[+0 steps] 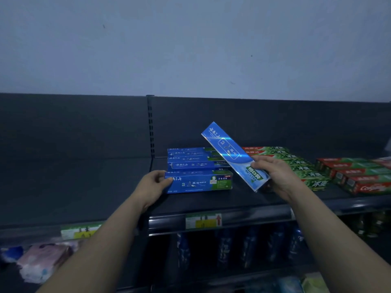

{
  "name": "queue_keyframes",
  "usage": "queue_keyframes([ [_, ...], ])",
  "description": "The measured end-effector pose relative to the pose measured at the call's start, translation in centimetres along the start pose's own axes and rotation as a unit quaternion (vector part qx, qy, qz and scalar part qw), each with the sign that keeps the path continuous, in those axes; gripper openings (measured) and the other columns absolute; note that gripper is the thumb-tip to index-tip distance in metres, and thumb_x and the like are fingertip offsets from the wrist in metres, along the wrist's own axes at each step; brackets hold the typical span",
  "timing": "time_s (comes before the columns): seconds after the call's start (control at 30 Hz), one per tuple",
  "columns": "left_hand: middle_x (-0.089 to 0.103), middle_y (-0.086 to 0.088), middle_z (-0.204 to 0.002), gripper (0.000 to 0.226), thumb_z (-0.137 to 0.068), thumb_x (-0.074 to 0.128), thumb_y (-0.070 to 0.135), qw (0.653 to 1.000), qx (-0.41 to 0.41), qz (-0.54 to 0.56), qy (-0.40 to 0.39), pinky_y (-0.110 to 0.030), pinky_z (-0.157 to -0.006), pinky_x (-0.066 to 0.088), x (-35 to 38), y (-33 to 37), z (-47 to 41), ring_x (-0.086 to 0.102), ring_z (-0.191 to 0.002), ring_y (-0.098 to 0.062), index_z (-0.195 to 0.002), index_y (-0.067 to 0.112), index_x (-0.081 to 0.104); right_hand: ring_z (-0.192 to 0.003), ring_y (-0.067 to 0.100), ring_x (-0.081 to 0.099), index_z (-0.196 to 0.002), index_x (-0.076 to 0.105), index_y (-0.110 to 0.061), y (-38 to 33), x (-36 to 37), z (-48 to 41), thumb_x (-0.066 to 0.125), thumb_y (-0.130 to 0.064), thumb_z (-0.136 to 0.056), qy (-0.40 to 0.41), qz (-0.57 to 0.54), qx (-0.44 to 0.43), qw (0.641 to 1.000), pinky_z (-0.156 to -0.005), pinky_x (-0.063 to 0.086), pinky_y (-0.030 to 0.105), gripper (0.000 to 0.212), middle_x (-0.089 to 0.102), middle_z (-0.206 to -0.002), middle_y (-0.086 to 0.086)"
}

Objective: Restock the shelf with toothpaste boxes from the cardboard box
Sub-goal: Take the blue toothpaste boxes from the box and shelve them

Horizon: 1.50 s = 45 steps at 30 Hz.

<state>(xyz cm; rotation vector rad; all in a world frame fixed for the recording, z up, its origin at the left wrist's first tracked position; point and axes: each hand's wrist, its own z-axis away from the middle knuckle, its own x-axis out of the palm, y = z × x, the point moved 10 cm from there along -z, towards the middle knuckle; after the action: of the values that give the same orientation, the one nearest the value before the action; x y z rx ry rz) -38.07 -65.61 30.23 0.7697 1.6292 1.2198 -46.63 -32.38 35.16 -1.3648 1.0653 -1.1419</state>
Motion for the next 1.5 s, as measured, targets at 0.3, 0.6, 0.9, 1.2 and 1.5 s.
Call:
queue_keyframes([
  [0.3,0.059,-0.006,-0.132,0.048,-0.091,0.064,0.02,0.996,-0.005,-0.086,0.002,-0.038,-0.107,0.041,1.0,-0.2,-2.0,0.056,-0.119,-0.021,-0.136,0.008,0.052,-0.069,0.022,0.068,-0.111,0.066,0.003,0.1,0.0,-1.7,0.062,0.001,-0.085,-0.031,0.003,-0.006,0.999,-0.06,0.055,0.025,0.027,0.07,-0.099,0.023],
  [0.6,0.057,-0.008,-0.131,0.048,-0.092,0.062,0.027,0.991,0.008,-0.104,0.082,-0.026,-0.097,0.036,-0.1,0.8,-1.3,0.054,-0.12,-0.022,-0.134,0.005,0.051,-0.094,0.027,0.068,-0.103,0.071,-0.005,-0.1,1.9,-1.7,0.067,-0.006,-0.078,-0.092,0.01,-0.015,0.996,-0.091,0.047,0.039,0.025,0.073,-0.101,0.013],
  [0.9,0.071,-0.009,-0.092,0.051,-0.095,0.043,0.055,0.976,0.017,0.216,0.012,-0.028,-0.063,0.041,-0.6,4.3,0.2,0.059,-0.069,-0.012,-0.108,0.011,0.066,-0.093,0.03,0.067,-0.119,0.063,0.003,0.1,6.6,0.0,0.067,-0.002,-0.073,-0.244,0.046,0.013,0.969,-0.074,0.056,0.027,0.046,0.068,-0.112,0.023],
  [1.2,0.072,-0.005,-0.093,0.038,-0.096,0.047,0.042,0.957,0.034,0.288,-0.021,-0.031,-0.081,0.054,-1.1,5.0,1.9,0.067,-0.078,-0.014,-0.105,0.01,0.067,-0.082,0.017,0.07,-0.101,0.068,-0.01,0.1,7.6,0.9,0.069,-0.019,-0.083,-0.228,0.079,0.021,0.97,-0.075,0.055,0.028,0.02,0.073,-0.096,0.01],
  [1.5,0.071,-0.012,-0.106,0.042,-0.098,0.043,0.037,0.943,0.058,0.326,-0.018,-0.036,-0.09,0.055,-1.9,6.0,2.7,0.067,-0.099,-0.022,-0.116,0.004,0.062,-0.084,0.026,0.07,-0.106,0.063,-0.011,-0.6,6.7,1.2,0.055,-0.032,-0.095,-0.194,0.064,0.04,0.978,-0.075,0.059,0.038,0.025,0.072,-0.097,0.014],
])
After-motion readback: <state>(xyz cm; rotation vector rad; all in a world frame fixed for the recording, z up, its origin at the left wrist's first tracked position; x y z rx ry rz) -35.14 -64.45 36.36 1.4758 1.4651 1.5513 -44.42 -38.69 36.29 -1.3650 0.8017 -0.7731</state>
